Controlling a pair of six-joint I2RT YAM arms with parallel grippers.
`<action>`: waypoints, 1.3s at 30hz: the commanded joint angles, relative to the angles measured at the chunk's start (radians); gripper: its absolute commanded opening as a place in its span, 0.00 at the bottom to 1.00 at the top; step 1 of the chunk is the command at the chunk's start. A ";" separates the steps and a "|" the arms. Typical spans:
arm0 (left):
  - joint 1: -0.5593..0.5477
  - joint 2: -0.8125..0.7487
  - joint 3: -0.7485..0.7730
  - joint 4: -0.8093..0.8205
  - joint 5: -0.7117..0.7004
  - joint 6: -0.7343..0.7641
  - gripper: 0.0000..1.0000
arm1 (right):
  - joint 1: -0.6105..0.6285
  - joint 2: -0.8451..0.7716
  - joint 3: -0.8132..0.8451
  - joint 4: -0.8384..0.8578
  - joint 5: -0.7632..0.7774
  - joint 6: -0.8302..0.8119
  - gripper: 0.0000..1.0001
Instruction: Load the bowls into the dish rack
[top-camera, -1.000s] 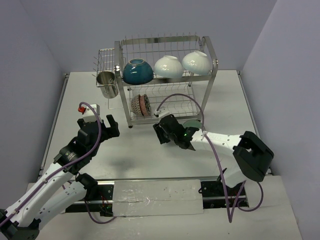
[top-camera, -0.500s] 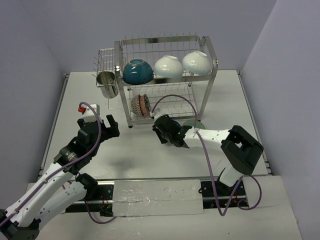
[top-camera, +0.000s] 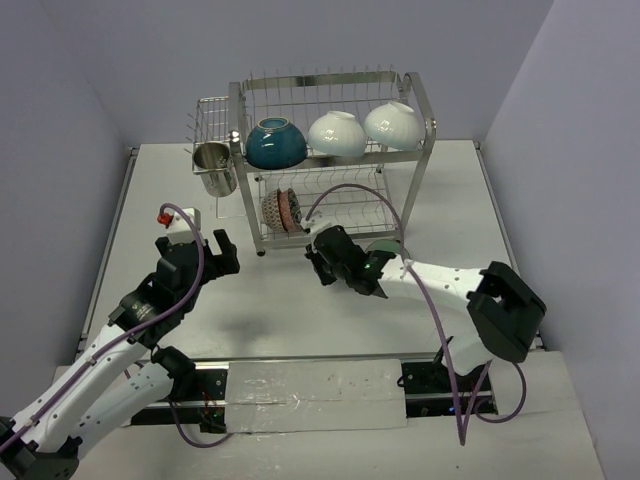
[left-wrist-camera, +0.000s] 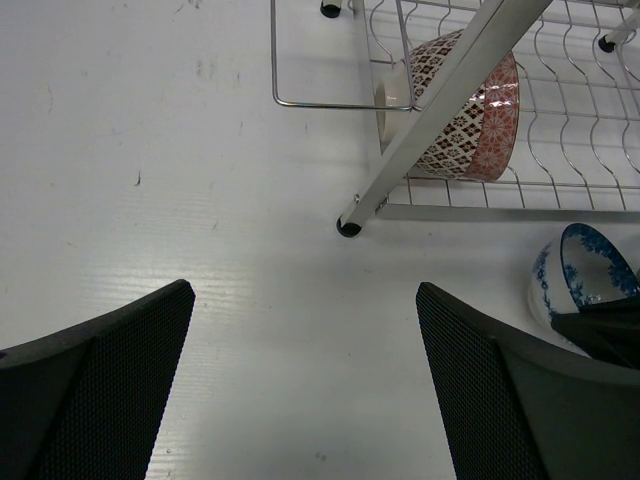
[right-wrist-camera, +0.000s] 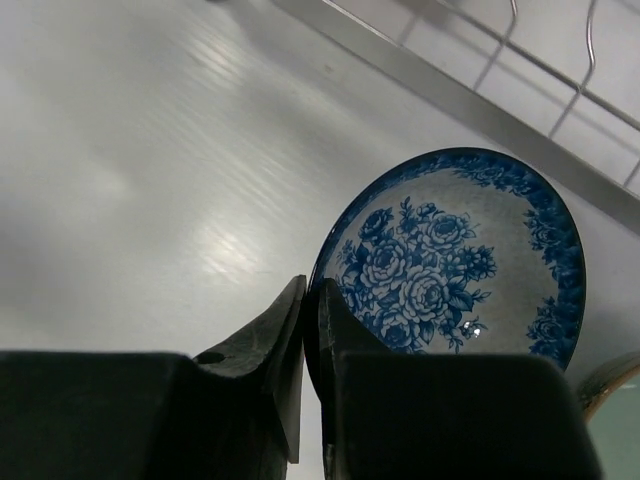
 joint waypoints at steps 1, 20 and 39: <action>0.004 0.006 0.011 0.034 0.016 0.018 0.99 | 0.010 -0.126 0.034 0.062 -0.094 0.044 0.00; 0.006 -0.008 0.009 0.033 0.009 0.016 0.99 | -0.233 -0.001 0.004 0.591 -0.973 0.458 0.00; 0.006 -0.006 0.011 0.030 0.002 0.012 0.99 | -0.396 0.226 0.068 1.288 -1.180 1.012 0.00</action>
